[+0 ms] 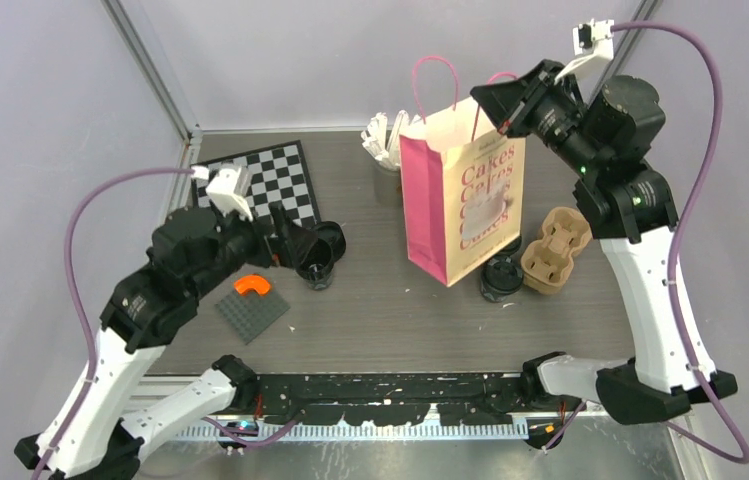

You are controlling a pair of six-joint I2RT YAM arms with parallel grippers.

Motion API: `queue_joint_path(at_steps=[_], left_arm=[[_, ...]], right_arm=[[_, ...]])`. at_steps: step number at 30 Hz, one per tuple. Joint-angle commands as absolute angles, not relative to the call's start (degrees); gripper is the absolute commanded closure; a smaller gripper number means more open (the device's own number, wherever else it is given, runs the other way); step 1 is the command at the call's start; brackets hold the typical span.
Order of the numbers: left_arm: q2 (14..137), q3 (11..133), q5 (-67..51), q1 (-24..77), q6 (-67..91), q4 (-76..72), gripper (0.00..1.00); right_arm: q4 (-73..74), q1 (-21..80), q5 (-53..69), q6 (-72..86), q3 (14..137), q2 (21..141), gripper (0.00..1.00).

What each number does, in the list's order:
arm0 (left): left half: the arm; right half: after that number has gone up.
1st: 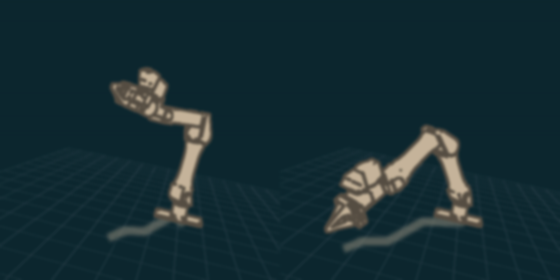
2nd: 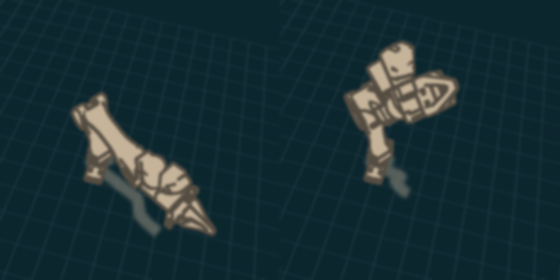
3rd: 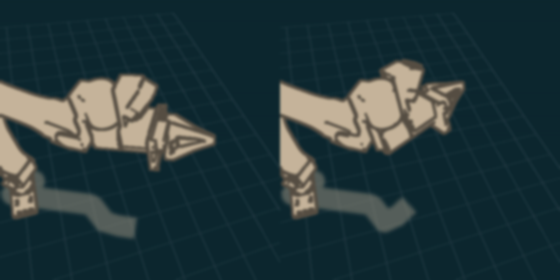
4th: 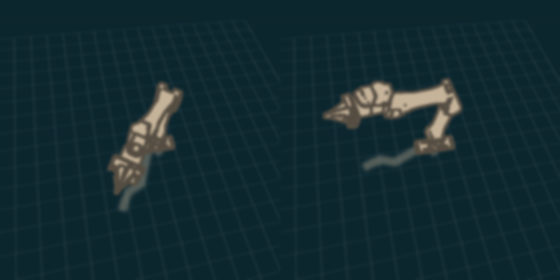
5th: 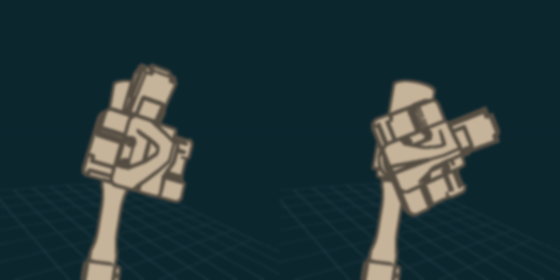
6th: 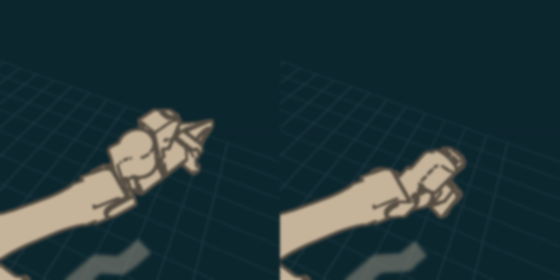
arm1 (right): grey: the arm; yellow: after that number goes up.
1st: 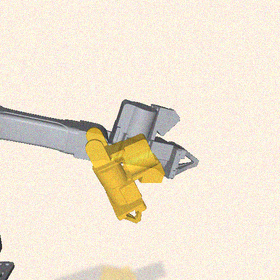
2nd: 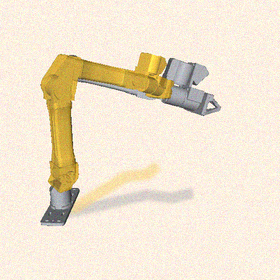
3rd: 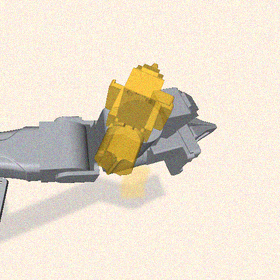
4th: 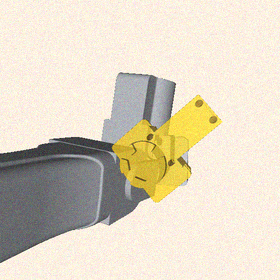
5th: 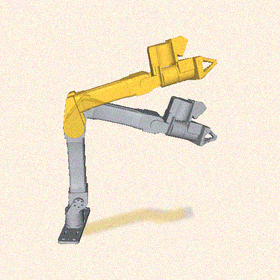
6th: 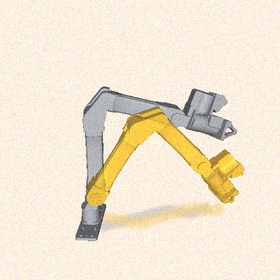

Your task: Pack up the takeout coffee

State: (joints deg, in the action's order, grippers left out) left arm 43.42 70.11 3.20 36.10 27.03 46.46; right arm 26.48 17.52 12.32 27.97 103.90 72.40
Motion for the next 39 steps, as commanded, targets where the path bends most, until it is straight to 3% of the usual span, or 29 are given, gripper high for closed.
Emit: queue_joint_path(at_steps=[1,13,24,28,33,35,39], left_arm=[[50.4,80.1,0.7,36.0,30.5,41.6,0.04],[63.1,97.5,-1.5,35.3,27.7,44.3,0.01],[63.7,88.0,-8.7,27.3,29.9,41.9,0.02],[67.5,89.3,-19.2,16.7,32.0,41.5,0.08],[69.4,80.5,-35.7,14.2,36.5,31.3,0.17],[68.4,75.1,-40.9,14.2,39.8,24.0,0.21],[66.5,72.3,-39.8,14.2,38.1,23.8,0.2]], right_arm=[[26.4,18.3,21.3,29.8,100.7,68.3,1.0],[21.1,23.4,31.6,30.4,90.2,66.8,1.0],[15.5,28.6,32.3,29.4,83.6,67.1,1.0],[10.7,28.7,34.0,30.8,77.1,66.5,1.0],[7.7,28.8,34.6,30.8,68.4,65.8,0.99],[9.3,28.8,33.1,29.3,67.0,64.9,0.96],[13.4,28.8,29.5,27.8,65.9,63.0,0.8]])
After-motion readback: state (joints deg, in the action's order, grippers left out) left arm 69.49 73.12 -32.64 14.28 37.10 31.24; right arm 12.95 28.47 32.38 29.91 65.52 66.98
